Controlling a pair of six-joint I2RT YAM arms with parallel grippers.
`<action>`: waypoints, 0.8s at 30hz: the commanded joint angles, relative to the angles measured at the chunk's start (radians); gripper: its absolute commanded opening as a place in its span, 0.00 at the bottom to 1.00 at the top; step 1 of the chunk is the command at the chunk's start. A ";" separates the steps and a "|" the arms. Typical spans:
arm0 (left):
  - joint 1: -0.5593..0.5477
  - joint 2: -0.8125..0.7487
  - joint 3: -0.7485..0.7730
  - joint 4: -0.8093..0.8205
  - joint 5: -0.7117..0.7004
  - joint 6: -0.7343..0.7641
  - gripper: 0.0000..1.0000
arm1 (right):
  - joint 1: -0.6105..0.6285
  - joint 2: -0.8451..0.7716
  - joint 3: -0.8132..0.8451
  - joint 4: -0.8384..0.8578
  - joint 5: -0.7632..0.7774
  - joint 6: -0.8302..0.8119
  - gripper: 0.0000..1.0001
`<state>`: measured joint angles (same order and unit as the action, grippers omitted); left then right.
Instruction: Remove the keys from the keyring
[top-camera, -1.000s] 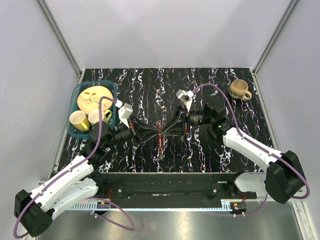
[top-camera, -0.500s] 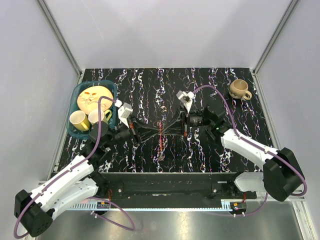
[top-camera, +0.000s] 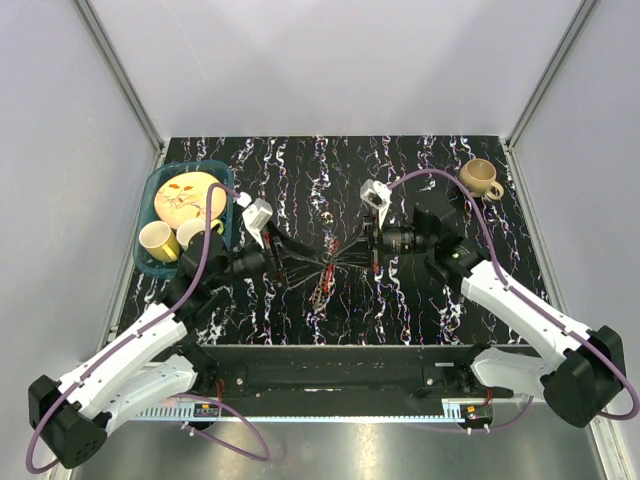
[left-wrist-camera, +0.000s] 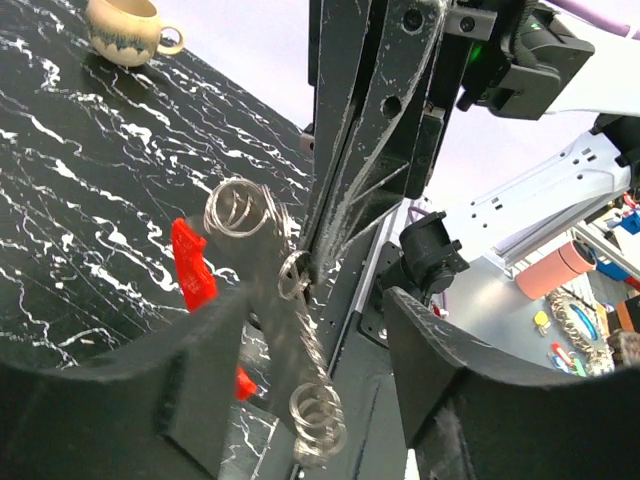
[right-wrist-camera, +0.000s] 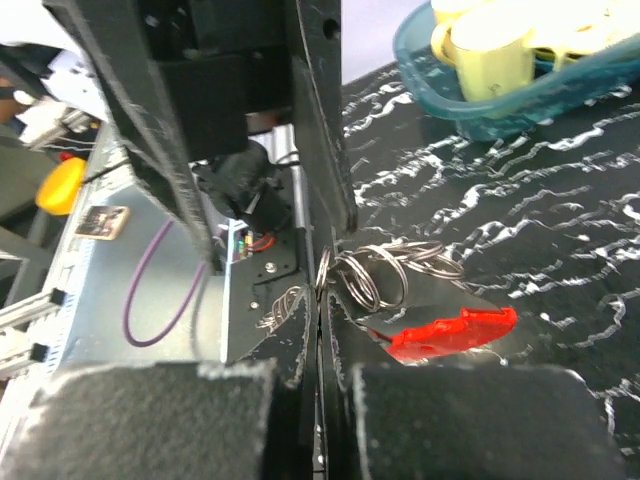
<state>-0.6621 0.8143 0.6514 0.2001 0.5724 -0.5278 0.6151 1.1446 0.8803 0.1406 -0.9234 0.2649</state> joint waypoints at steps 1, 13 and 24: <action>0.005 -0.023 0.132 -0.181 -0.068 0.112 0.62 | 0.005 -0.055 0.092 -0.297 0.135 -0.213 0.00; 0.012 -0.012 0.287 -0.389 -0.001 0.285 0.60 | 0.112 0.024 0.373 -0.780 0.274 -0.455 0.00; 0.015 -0.029 0.260 -0.400 0.190 0.567 0.58 | 0.146 0.061 0.508 -0.903 0.281 -0.725 0.00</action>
<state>-0.6525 0.8001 0.8944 -0.2180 0.6727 -0.0956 0.7483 1.2289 1.3457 -0.7368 -0.6388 -0.3027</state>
